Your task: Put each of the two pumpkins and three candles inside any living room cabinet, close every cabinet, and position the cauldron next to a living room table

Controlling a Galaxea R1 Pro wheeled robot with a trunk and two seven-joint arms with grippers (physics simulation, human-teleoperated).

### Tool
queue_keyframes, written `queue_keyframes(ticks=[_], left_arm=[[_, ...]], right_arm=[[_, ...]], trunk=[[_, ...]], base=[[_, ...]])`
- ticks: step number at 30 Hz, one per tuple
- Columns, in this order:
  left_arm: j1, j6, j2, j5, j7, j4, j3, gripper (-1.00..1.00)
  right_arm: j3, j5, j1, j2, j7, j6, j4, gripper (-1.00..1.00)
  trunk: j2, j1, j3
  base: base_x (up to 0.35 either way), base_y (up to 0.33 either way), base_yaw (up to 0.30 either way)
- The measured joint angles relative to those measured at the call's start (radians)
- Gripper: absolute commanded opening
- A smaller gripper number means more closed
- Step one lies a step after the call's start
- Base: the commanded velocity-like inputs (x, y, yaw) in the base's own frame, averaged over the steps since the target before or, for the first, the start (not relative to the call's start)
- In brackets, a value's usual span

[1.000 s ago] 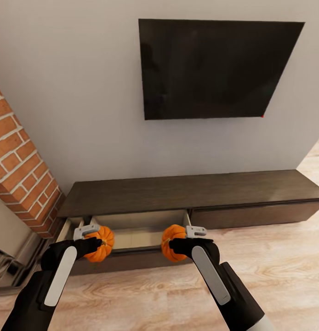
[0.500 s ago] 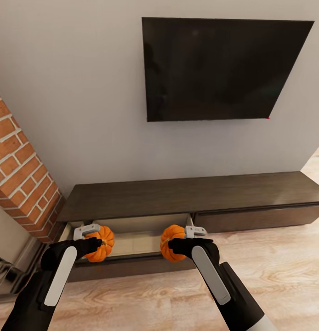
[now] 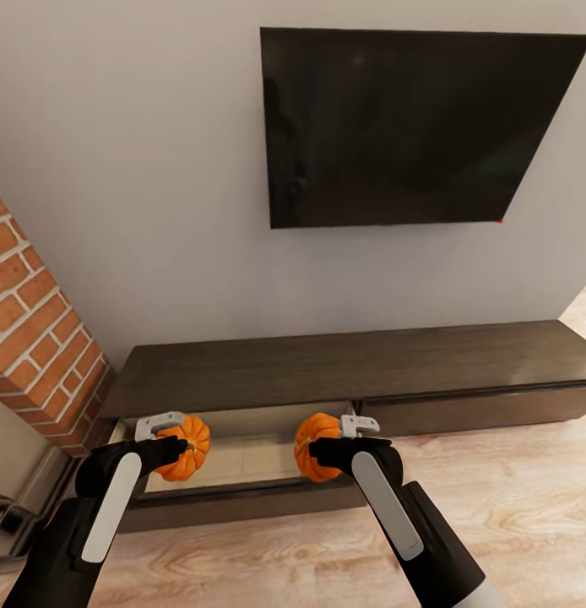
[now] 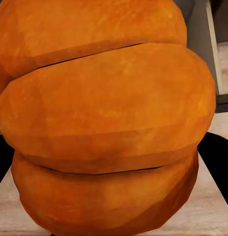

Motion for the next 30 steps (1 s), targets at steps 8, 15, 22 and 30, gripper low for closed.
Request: queue_keyframes(ticks=[8,15,22,30], left_arm=[[0.0,0.0,0.0,0.0,0.0,0.0,-0.001,-1.0],[0.0,0.0,0.0,0.0,0.0,0.0,0.0,-1.0],[0.0,0.0,0.0,0.001,0.0,0.001,0.0,-1.0],[0.0,0.0,0.0,-0.001,0.0,0.002,0.001,-1.0]], right_arm=[[0.001,0.0,0.0,0.0,0.0,0.0,0.001,-1.0],[0.003,-0.001,0.0,0.0,0.001,0.0,0.002,-1.0],[0.005,0.001,0.0,0.0,0.001,0.001,0.002,-1.0],[0.006,-0.002,0.0,0.0,0.001,-0.001,0.001,-1.0]], trunk=[[0.0,0.0,0.0],[0.0,0.0,0.0],[0.0,0.0,0.0],[0.0,0.0,0.0]], base=[[0.15,0.0,0.0],[0.17,0.0,0.0],[0.142,0.0,0.089],[0.075,0.025,0.086]])
